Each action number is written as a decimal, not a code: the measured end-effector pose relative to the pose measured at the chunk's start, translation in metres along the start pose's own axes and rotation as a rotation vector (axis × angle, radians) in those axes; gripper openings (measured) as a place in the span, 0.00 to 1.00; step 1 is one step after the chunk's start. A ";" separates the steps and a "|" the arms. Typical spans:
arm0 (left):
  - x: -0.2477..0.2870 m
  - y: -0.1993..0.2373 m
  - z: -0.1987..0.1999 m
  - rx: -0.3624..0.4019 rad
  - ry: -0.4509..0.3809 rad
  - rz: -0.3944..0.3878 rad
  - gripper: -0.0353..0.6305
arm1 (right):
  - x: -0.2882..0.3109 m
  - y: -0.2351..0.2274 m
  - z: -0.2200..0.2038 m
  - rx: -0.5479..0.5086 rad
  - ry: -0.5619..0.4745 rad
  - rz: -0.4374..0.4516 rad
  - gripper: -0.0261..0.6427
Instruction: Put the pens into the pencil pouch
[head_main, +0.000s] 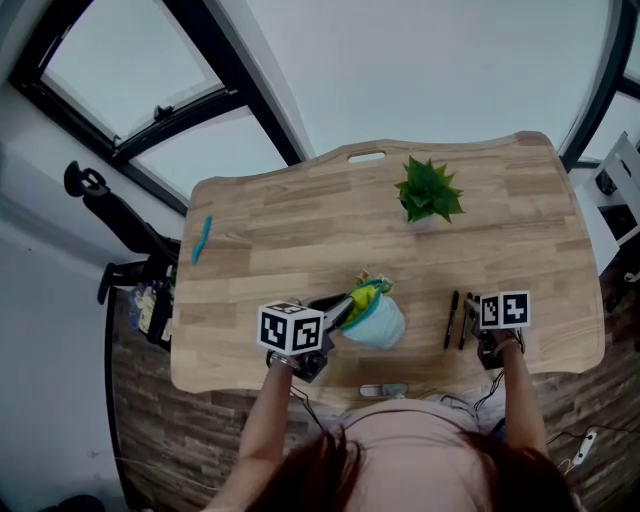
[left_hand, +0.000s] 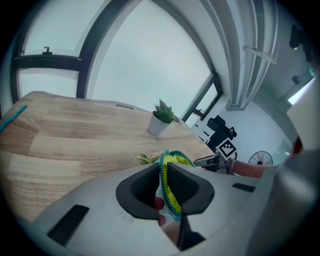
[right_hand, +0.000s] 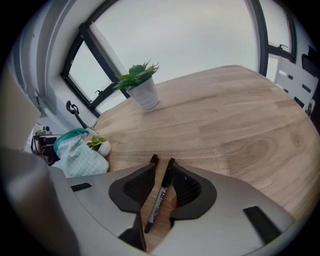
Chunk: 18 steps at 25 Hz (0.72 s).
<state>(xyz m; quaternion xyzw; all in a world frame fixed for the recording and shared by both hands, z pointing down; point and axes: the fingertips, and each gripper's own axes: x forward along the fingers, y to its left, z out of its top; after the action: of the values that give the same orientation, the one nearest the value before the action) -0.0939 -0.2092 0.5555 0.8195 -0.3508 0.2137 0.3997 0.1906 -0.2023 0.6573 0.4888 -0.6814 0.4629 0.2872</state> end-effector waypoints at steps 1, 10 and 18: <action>0.001 -0.001 0.000 0.001 -0.004 0.001 0.11 | 0.003 -0.002 -0.001 0.002 0.015 -0.004 0.19; -0.001 -0.023 0.003 0.088 -0.053 0.008 0.07 | 0.014 -0.012 -0.009 0.048 0.061 -0.045 0.20; -0.003 -0.044 0.001 0.105 -0.136 -0.006 0.07 | 0.013 -0.016 -0.012 0.053 0.051 -0.082 0.12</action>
<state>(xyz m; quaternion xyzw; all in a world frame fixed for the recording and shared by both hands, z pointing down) -0.0630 -0.1897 0.5308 0.8530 -0.3629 0.1743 0.3320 0.2000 -0.1984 0.6788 0.5119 -0.6405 0.4811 0.3103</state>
